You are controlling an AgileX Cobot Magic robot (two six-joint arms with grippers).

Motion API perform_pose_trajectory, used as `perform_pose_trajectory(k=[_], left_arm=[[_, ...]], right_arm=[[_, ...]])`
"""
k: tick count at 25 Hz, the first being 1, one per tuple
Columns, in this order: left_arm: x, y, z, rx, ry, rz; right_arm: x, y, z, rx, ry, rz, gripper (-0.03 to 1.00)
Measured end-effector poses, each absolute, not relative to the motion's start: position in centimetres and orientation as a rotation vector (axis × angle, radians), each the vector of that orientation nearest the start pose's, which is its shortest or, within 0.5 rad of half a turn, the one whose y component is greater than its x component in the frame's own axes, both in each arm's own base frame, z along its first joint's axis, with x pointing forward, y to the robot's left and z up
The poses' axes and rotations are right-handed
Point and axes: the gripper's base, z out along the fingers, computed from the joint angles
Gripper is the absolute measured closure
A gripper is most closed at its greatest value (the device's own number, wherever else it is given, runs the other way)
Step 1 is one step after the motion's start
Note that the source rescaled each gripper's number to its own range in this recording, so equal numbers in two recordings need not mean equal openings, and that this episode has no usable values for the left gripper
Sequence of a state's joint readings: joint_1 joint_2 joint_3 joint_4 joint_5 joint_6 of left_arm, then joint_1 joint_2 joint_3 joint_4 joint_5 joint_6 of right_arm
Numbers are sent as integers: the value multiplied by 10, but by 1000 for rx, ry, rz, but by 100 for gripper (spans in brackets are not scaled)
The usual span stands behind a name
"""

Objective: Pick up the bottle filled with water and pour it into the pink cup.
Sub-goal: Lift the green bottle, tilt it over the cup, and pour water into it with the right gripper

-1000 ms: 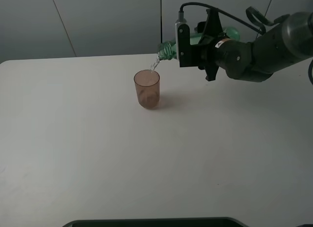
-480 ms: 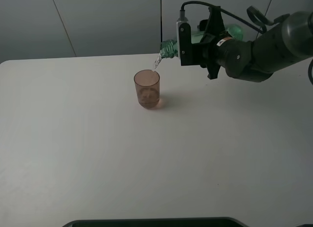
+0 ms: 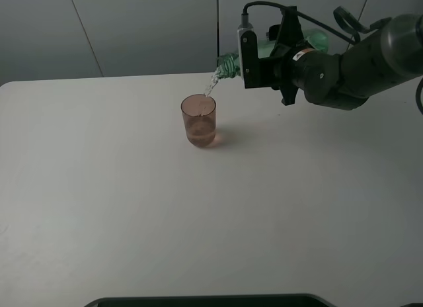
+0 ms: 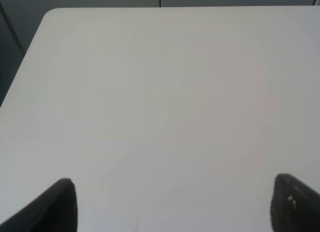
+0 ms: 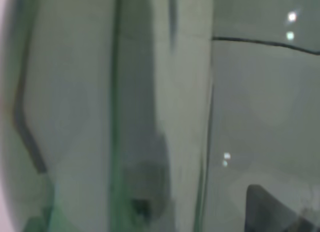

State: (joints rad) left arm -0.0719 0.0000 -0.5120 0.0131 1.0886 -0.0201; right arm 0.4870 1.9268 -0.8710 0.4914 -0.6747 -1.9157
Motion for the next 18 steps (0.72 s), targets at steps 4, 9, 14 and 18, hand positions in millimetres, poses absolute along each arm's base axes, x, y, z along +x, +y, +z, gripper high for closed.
perform_pose_trajectory(k=[4,9,14,18], left_arm=[[-7,2,278,52,2060,-41],[-7,2,278,52,2060,-41],[-7,2,278,52,2060,-41],[-7,2,278,52,2060,-41]], right_arm=[[345,152,150,-1594,1265,-963,97],[345,152,150,-1589,1260,-970,97],[345,152,150,-1590,1259,-971,97],[345,152,150,-1592,1258,-972,97]])
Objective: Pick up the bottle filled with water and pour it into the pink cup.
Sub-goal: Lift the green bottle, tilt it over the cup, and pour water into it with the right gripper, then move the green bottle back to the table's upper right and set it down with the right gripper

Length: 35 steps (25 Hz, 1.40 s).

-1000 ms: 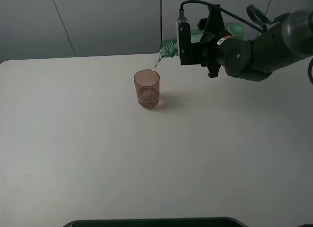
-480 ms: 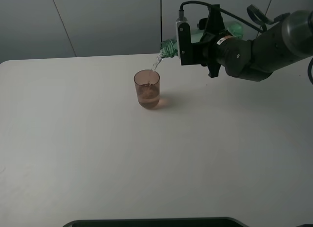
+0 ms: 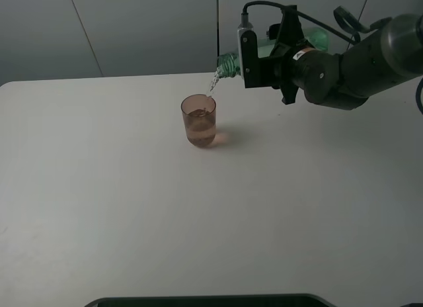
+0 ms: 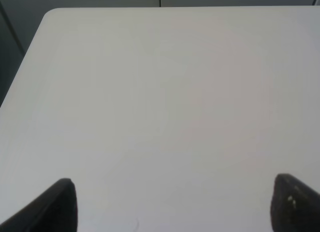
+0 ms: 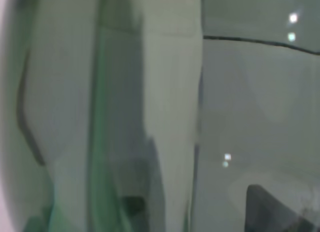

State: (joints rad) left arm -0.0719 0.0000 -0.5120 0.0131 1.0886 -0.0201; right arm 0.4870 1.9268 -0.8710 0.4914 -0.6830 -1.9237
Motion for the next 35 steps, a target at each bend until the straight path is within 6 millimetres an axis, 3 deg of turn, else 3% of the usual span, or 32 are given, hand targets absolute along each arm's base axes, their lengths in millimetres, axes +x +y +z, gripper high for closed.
perform_pose_trajectory(k=[9,16,20,29,35], left_arm=[[-7,2,278,52,2060,-41],[-7,2,278,52,2060,-41],[-7,2,278,52,2060,-41],[-7,2,278,52,2060,-41],[-7,2,278,52,2060,-41]], right_arm=[[346,152,151,-1562,1280,-953,97],[339,168,151,-1440,1358,-801,97],[337,169,159,-1253,1469,-654,97],[330,165,210,-741,1583,-299,97],[335,148,229,-398,1636,6,97]])
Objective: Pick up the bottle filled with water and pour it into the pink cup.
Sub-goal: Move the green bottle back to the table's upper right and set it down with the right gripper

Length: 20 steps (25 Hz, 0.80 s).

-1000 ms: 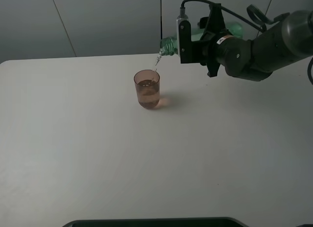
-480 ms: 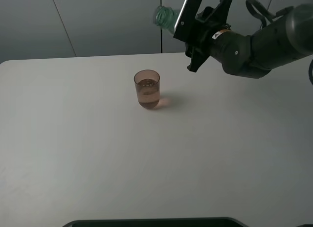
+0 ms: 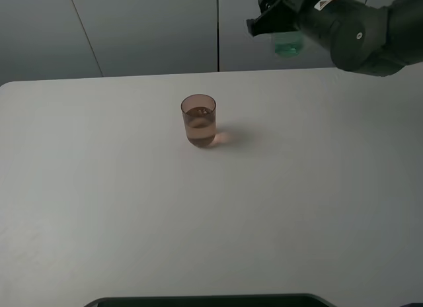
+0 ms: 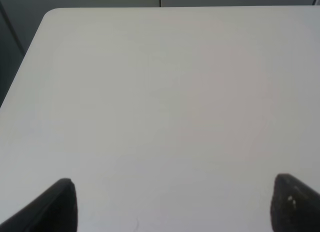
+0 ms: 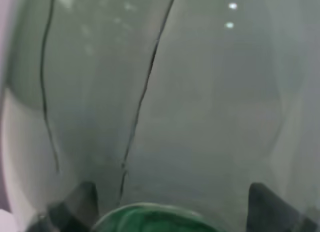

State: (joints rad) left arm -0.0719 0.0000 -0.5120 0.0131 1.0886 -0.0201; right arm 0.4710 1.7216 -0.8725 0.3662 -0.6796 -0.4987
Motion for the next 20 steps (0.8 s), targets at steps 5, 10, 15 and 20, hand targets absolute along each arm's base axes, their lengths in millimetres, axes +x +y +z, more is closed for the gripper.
perform_pose_trajectory(k=[5,10,15,20], left_arm=[[-7,2,278,52,2060,-41],[-7,2,278,52,2060,-41],[-7,2,278,52,2060,-41],[-7,2,278,52,2060,-41]], right_arm=[[347,117,229,-239,1688,131,97],[358,81,228,-186,1696,77,97],[371,49,202,-145,1740,15,97],[381,13,156,-20,1858,-49,97]])
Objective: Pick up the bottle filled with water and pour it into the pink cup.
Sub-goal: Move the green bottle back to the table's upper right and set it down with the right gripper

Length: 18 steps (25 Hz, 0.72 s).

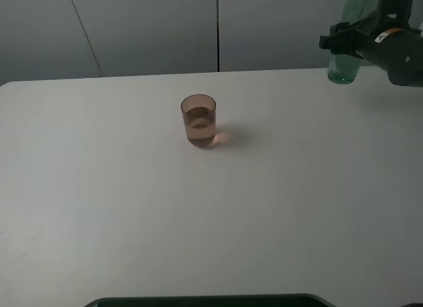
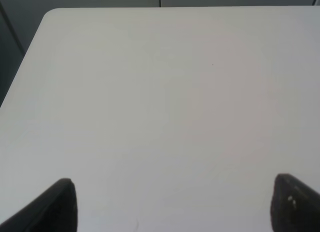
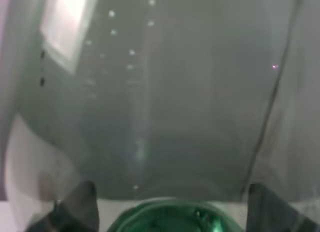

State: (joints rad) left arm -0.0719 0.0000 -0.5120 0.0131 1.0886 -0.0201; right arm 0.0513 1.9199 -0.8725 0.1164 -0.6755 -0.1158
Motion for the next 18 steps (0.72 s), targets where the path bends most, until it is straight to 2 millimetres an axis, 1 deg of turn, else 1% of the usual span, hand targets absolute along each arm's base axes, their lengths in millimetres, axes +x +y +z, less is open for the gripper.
perform_pose_trajectory(k=[4,7,9,12,16,18], left_arm=[[-7,2,278,52,2060,-41],[-7,2,278,54,2060,-40],[-7,2,278,56,2060,-39],[-7,2,278,56,2060,-39],[-7,2,278,56,2060,-39],[-7,2,278,56,2060,-39]], right_arm=[[385,-2,125,-16,1905,-83,97],[390,-5,107,5,1917,-80,97],[396,-4,102,12,1910,-61,97],[406,-2,105,6,1871,-27,97],[411,0,111,6,1827,5,97],[411,0,110,16,1839,12,97]])
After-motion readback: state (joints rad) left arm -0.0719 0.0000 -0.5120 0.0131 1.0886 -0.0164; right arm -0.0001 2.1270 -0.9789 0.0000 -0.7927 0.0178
